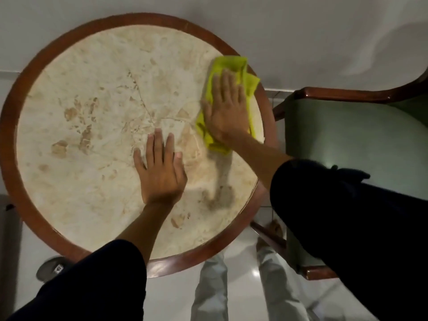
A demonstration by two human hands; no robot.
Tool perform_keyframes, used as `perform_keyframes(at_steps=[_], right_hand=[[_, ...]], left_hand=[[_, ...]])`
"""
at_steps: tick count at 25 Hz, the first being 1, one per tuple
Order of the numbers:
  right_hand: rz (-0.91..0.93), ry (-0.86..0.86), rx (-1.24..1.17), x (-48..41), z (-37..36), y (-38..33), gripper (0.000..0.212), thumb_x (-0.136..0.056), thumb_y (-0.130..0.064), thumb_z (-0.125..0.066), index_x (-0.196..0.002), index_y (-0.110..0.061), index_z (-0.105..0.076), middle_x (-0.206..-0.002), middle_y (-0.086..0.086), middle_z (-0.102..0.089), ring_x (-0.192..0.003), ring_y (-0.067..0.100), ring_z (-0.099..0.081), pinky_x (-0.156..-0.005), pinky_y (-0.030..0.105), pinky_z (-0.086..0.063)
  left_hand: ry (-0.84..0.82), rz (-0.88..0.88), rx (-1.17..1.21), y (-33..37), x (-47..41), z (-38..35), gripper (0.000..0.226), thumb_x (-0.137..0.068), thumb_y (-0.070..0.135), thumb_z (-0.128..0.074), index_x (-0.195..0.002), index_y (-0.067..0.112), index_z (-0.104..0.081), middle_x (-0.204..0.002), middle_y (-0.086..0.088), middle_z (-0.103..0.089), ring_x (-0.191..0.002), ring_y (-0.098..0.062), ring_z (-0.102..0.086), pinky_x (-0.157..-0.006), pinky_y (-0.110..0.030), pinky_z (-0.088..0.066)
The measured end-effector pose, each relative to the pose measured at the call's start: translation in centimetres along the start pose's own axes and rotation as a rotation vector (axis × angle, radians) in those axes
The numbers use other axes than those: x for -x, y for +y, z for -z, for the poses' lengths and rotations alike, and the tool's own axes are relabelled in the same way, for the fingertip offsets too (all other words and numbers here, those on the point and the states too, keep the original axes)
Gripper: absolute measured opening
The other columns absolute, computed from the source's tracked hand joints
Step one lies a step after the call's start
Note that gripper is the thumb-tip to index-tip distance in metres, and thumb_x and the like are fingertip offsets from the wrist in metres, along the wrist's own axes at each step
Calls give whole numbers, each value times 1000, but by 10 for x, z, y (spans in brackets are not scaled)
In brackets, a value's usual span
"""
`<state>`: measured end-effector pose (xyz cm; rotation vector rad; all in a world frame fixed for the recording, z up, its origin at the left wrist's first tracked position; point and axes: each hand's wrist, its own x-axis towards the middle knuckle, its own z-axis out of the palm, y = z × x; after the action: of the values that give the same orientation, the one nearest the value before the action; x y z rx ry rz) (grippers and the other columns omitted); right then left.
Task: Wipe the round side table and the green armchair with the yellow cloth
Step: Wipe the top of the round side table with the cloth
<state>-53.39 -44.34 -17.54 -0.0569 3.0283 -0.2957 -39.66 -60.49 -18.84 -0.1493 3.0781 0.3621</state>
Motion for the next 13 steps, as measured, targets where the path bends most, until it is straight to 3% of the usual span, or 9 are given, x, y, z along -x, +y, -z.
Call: perform_keyframes(at_steps=[2,4,9,10,11,13], right_hand=[[211,-18,-9,48,-3,-8,66,-99,-46,-26,-154,-10,-19,-163,15,-16,-152,29,-10,-123,49,-13],[295,-52,-27,99,-4,3,65,-99,-46,-30,-154,-11,-22,-163,15,-18,-152,29,-12,-121,50,-17],[704,-217,-118,176,13,43,74,-92,-63,-38,-152,-21,-28,-163,8,-22,-152,25,-11,-123,47,-10],[672,-158,-178,189,19,50,75,-89,-66,-42,-150,-21,-33,-161,8,-28,-151,24,-17,-123,47,-12],[481,-87,-256,207,20,58,77,-86,-67,-47,-147,-21,-38,-157,9,-35,-148,24,-26,-121,48,-18],[-268,-64,-525,246,24,72,87,-77,-68,-61,-144,-17,-39,-149,9,-44,-137,24,-41,-113,47,-33]], left_hand=[[-8,58,78,1,-1,3,56,-102,40,-11,-150,18,-28,-163,-3,-24,-152,-17,-15,-123,-49,-6],[-18,85,108,3,-2,6,59,-101,42,-6,-149,17,-30,-162,-1,-26,-151,-16,-16,-123,-49,-7],[-8,55,71,11,-1,17,58,-99,48,-17,-143,24,-45,-162,-6,-26,-150,-23,-20,-121,-48,-8],[-24,67,95,13,-2,22,59,-98,51,-18,-139,26,-51,-161,-8,-28,-149,-25,-23,-120,-48,-10],[-60,84,131,15,-2,28,60,-96,55,-19,-134,27,-57,-160,-9,-30,-147,-27,-26,-119,-48,-12],[-168,64,202,23,-2,38,61,-92,61,-28,-120,24,-68,-155,-14,-38,-143,-29,-33,-118,-48,-22]])
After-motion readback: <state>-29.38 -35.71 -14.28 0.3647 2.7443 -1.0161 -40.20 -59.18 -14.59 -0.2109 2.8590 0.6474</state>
